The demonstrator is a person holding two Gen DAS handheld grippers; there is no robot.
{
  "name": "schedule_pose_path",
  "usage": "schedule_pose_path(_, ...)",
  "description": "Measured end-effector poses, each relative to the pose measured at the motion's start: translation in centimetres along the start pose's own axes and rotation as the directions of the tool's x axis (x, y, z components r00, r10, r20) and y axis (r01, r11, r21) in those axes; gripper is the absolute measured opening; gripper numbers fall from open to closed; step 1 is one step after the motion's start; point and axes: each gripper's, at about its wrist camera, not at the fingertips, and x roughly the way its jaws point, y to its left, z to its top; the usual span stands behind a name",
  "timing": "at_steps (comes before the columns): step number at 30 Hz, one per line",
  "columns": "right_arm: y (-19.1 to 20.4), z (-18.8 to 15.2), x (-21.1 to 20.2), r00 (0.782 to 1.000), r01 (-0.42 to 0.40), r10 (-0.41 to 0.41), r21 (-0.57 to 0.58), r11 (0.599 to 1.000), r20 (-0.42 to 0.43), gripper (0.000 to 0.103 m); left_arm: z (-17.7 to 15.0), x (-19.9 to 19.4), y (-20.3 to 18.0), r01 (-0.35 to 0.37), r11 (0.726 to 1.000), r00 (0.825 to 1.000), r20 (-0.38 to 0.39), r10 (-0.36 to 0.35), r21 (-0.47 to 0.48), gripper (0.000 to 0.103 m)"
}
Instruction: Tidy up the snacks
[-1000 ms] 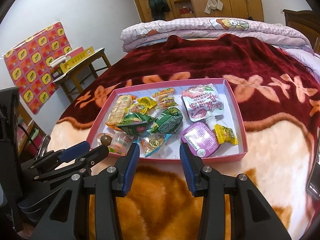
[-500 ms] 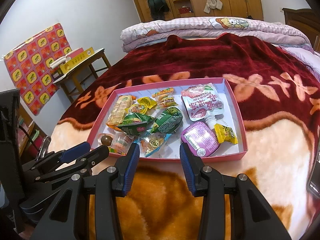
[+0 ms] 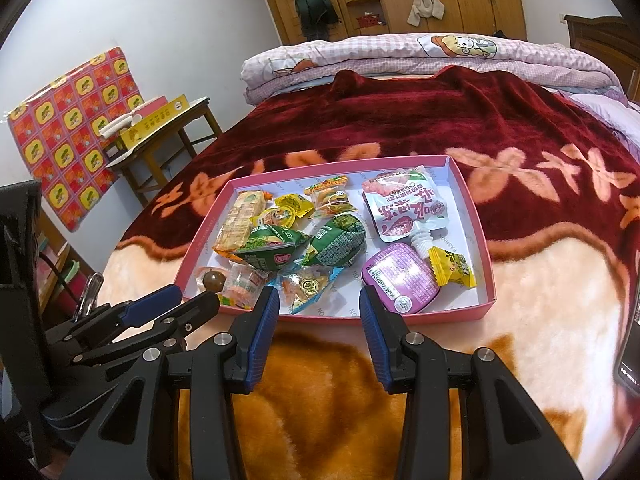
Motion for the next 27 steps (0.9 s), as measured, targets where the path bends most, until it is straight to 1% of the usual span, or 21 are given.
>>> schedule_pose_path(22, -0.08, 0.02, 0.01, 1.000, 0.000, 0.000, 0.002, 1.000, -0.001, 0.043, 0.00, 0.04, -0.01, -0.004, 1.000, 1.000, -0.002, 0.004, -0.001, 0.043)
schedule_pose_path(27, -0.07, 0.05, 0.01, 1.000, 0.000, 0.000, 0.001, 1.000, -0.001, 0.043, 0.06, 0.04, 0.71, -0.010, 1.000, 1.000, -0.001, 0.010, -0.005, 0.043)
